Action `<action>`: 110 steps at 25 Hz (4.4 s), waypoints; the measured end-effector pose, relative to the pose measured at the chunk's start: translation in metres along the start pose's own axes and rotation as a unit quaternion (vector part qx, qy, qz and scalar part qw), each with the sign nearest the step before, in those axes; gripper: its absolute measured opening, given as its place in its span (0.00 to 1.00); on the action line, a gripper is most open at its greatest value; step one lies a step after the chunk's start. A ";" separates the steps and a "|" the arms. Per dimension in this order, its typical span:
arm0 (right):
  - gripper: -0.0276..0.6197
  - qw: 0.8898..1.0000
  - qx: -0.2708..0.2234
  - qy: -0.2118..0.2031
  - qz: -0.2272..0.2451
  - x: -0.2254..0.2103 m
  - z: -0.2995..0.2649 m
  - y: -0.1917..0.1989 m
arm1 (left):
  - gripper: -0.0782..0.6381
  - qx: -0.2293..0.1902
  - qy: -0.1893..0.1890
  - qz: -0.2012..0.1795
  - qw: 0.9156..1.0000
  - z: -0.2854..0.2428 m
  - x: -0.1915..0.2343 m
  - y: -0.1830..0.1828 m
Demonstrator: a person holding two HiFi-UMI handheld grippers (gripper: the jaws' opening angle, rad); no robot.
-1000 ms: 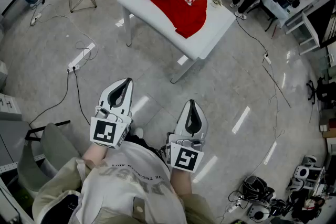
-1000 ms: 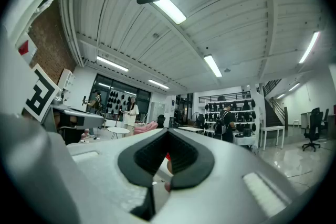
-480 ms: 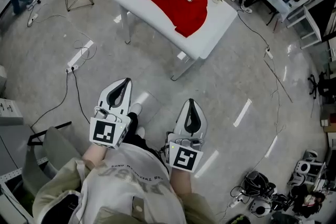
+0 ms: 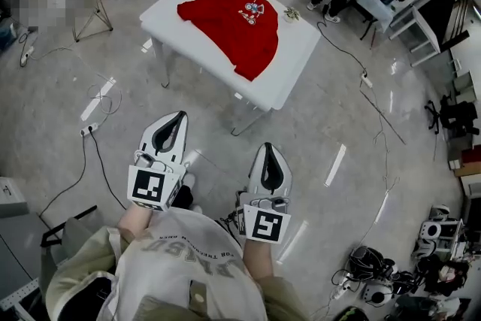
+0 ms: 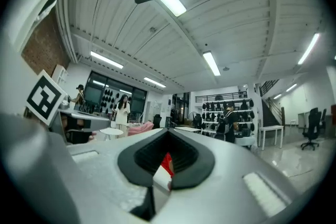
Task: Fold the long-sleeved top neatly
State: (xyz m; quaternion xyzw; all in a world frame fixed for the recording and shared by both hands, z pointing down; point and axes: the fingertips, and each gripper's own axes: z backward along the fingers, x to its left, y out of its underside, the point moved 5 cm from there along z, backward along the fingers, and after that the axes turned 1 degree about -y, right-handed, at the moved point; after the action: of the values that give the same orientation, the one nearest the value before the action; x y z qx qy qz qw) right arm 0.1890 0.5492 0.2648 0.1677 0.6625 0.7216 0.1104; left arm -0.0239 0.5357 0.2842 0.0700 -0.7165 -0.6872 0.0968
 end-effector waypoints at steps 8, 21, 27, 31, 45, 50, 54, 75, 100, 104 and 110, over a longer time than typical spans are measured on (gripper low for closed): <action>0.62 0.998 -0.011 -0.048 -0.035 0.005 -0.062 -0.003 | 0.57 0.013 0.061 -0.003 0.998 -0.053 0.056 -0.019; 0.62 0.995 0.066 -0.066 -0.037 0.015 -0.127 0.044 | 0.67 0.091 0.036 0.023 0.995 -0.089 0.113 0.028; 0.62 0.993 0.087 -0.074 -0.035 -0.006 -0.177 0.073 | 0.67 0.119 0.023 0.024 0.992 -0.137 0.128 0.054; 0.62 0.993 0.082 -0.075 -0.035 -0.032 -0.221 0.079 | 0.67 0.122 0.011 0.016 0.992 -0.180 0.139 0.051; 0.62 0.994 0.047 -0.095 -0.036 -0.115 -0.372 0.074 | 0.67 0.118 -0.013 -0.031 0.992 -0.339 0.165 0.018; 0.62 0.991 0.074 -0.100 -0.044 -0.118 -0.389 0.091 | 0.67 0.162 -0.001 -0.043 0.986 -0.365 0.174 0.036; 0.62 0.989 0.099 -0.100 -0.047 -0.115 -0.407 0.114 | 0.67 0.191 0.007 -0.053 0.980 -0.390 0.189 0.057; 0.62 0.945 0.321 -0.016 -0.059 -0.064 -0.458 0.269 | 0.67 0.401 0.197 -0.177 0.877 -0.515 0.262 0.211; 0.09 0.907 0.420 -0.020 0.031 -0.053 -0.423 0.307 | 0.18 0.353 0.191 -0.219 0.889 -0.515 0.285 0.198; 0.09 0.924 0.378 -0.038 0.036 -0.051 -0.414 0.281 | 0.18 0.321 0.158 -0.219 0.908 -0.488 0.284 0.173; 0.09 0.941 0.329 -0.072 0.044 -0.038 -0.389 0.248 | 0.18 0.314 0.117 -0.208 0.919 -0.423 0.281 0.157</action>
State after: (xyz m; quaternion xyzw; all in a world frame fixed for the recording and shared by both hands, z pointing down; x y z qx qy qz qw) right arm 0.0888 0.1527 0.4817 0.2752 0.8450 0.4538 0.0649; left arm -0.1919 0.0667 0.4688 0.3245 -0.8482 -0.4186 0.0079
